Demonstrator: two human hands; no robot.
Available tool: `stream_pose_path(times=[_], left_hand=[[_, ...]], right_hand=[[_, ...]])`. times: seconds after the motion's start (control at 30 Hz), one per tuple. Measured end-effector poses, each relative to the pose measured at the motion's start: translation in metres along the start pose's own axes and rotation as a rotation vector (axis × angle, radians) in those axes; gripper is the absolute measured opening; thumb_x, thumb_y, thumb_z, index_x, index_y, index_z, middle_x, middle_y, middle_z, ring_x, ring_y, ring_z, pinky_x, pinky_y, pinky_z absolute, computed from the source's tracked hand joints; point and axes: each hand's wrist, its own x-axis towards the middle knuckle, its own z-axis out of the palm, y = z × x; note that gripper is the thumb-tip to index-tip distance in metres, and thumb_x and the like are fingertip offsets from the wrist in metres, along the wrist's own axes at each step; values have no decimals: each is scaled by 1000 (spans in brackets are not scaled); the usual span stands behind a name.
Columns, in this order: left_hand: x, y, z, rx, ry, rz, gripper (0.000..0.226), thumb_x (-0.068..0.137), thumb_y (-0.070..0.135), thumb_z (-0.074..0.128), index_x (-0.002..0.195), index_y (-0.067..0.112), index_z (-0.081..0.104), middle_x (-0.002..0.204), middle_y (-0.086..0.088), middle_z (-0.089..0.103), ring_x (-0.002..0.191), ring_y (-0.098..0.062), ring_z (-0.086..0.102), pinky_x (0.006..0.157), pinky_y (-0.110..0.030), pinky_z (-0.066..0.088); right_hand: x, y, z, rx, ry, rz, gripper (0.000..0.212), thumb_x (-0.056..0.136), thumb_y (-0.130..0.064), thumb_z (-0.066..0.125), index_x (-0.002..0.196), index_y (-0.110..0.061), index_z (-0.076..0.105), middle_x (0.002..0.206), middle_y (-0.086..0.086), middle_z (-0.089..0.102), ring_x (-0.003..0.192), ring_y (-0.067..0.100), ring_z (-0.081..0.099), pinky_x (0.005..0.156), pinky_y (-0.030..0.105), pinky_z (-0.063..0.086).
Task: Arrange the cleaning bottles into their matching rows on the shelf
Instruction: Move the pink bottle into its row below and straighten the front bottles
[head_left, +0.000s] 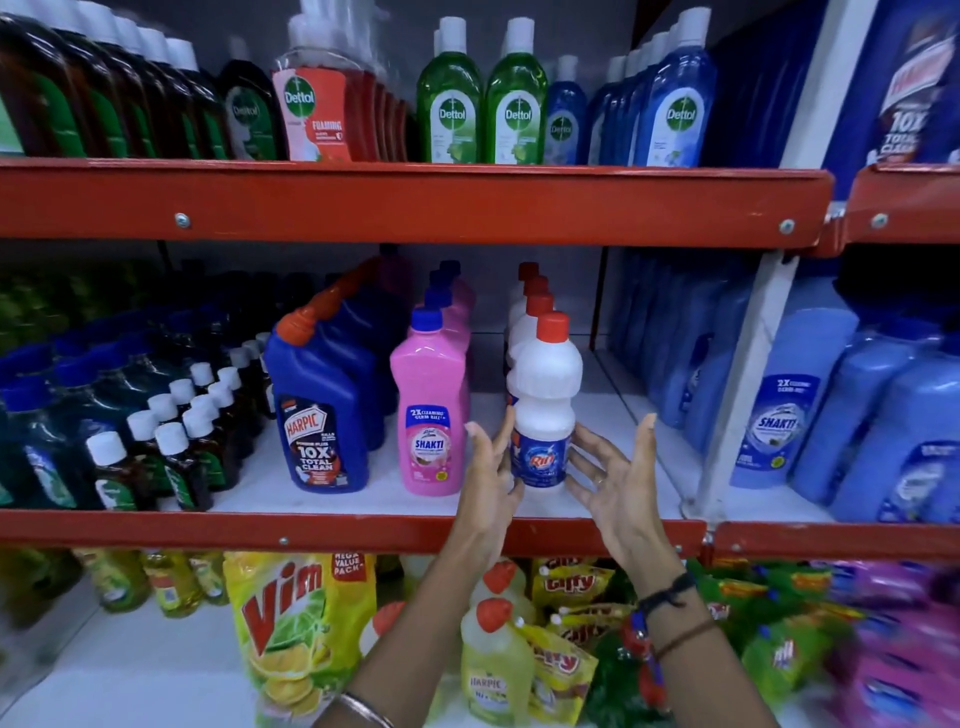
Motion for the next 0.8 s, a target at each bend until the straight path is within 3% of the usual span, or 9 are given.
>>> stream_pose_path(times=[0.13, 0.3, 0.47, 0.67, 0.8], left_hand=[[9, 2, 1, -50, 21, -27, 65, 93, 61, 8, 144, 32, 36, 157, 0, 28, 143, -20, 28, 119, -47, 20], [15, 3, 0, -15, 87, -22, 81, 73, 72, 17, 141, 34, 41, 156, 0, 31, 144, -22, 27, 117, -48, 22], [16, -1, 3, 23, 139, 5, 82, 73, 72, 17, 141, 34, 41, 155, -1, 33, 143, -24, 29, 115, -50, 24], [14, -1, 4, 53, 171, 38, 72, 84, 66, 13, 140, 31, 44, 152, -2, 37, 140, -23, 33, 111, -47, 30], [11, 1, 6, 81, 185, 40, 79, 76, 69, 17, 139, 31, 45, 151, -4, 39, 139, -23, 36, 110, -49, 32]], right_hand=[[7, -2, -2, 44, -41, 40, 79, 81, -75, 21, 112, -17, 65, 131, 7, 57, 127, 23, 47, 111, 45, 34], [12, 1, -7, 82, -61, 44, 89, 76, -78, 22, 122, -13, 61, 133, 7, 56, 126, 22, 47, 109, 44, 36], [13, 2, -6, 106, -68, 29, 96, 64, -81, 27, 123, -13, 59, 135, 7, 54, 129, 23, 45, 111, 46, 33], [14, 2, -7, 149, -107, 53, 101, 63, -80, 28, 131, -9, 51, 143, 10, 47, 132, 23, 43, 113, 43, 30], [13, 2, -6, 141, -106, 49, 99, 69, -79, 24, 134, -8, 47, 146, 11, 43, 133, 23, 42, 114, 42, 29]])
